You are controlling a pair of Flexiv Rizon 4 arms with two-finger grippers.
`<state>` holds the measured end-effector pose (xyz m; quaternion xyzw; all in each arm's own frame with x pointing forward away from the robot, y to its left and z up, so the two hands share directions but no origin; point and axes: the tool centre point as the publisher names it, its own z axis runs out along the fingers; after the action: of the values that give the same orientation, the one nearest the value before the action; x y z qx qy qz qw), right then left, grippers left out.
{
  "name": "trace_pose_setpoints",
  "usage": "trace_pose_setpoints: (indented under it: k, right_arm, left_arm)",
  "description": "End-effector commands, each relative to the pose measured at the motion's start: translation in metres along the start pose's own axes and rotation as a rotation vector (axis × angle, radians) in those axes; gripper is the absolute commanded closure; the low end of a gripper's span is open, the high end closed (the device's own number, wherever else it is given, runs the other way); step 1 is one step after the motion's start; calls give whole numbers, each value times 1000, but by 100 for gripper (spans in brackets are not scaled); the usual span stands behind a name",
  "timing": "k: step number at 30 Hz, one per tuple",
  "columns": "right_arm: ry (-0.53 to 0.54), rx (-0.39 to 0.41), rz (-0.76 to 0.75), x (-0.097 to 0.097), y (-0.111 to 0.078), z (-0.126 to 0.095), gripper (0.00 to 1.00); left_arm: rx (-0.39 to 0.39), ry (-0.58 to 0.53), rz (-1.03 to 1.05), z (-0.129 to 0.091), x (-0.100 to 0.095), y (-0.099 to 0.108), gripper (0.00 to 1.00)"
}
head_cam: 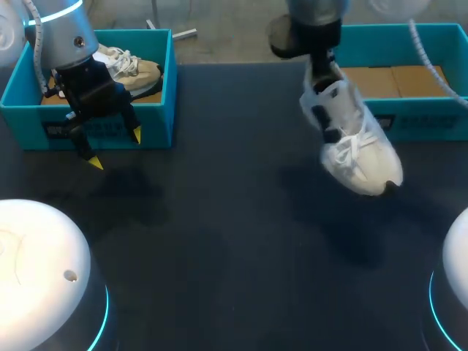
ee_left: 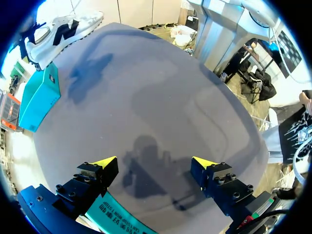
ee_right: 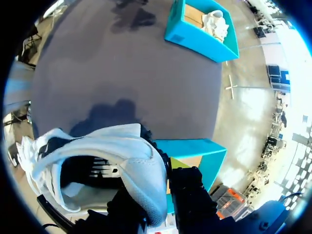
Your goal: Take the shoe out of the shoebox, open the shoe tongue, remove and reinsert the insole, then place the shoe into the shoebox
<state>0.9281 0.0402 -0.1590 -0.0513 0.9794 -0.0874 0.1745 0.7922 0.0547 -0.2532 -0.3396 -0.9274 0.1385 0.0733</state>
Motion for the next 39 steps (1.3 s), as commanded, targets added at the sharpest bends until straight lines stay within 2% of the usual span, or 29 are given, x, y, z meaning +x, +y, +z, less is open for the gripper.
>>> trace_pose_setpoints:
  k: [1,12,15,17,21,22,24,25,27,31,34,35,36,39]
  right_arm:
    - [-3,-54,-2,2,-17,-1,100]
    - [-3,-54,-2,2,-17,-1,100]
    - [-4,-18,13,-18,-41,9,100]
    - [0,43,9,-33,-61,17,100]
    - [4,7,22,-61,-100,35,100]
    - [17,43,7,-68,-107,40,100]
    - [15,16,-1,-81,-118,47,100]
    - [23,45,-14,-88,-122,49,100]
    - [14,29,-14,-104,-131,52,100]
    - [-1,69,-24,-133,-147,60,100]
    - [-12,57,-22,-153,-157,66,100]
    - [-22,45,-12,-158,-159,67,100]
    - [-23,65,-4,-161,-160,66,100]
    - [-23,65,-4,-161,-160,66,100]
  left_arm:
    - [-3,0,-1,0,1,0,0]
    - [-3,0,-1,0,1,0,0]
    - [-3,0,-1,0,1,0,0]
    - [-3,0,-1,0,1,0,0]
    - [-3,0,-1,0,1,0,0]
    - [-3,0,-1,0,1,0,0]
    - [-3,0,-1,0,1,0,0]
    - [-3,0,-1,0,1,0,0]
    - [-3,0,-1,0,1,0,0]
    - [-3,0,-1,0,1,0,0]
    - [-3,0,-1,0,1,0,0]
    - [-3,0,-1,0,1,0,0]
    - [-3,0,-1,0,1,0,0]
    - [-3,0,-1,0,1,0,0]
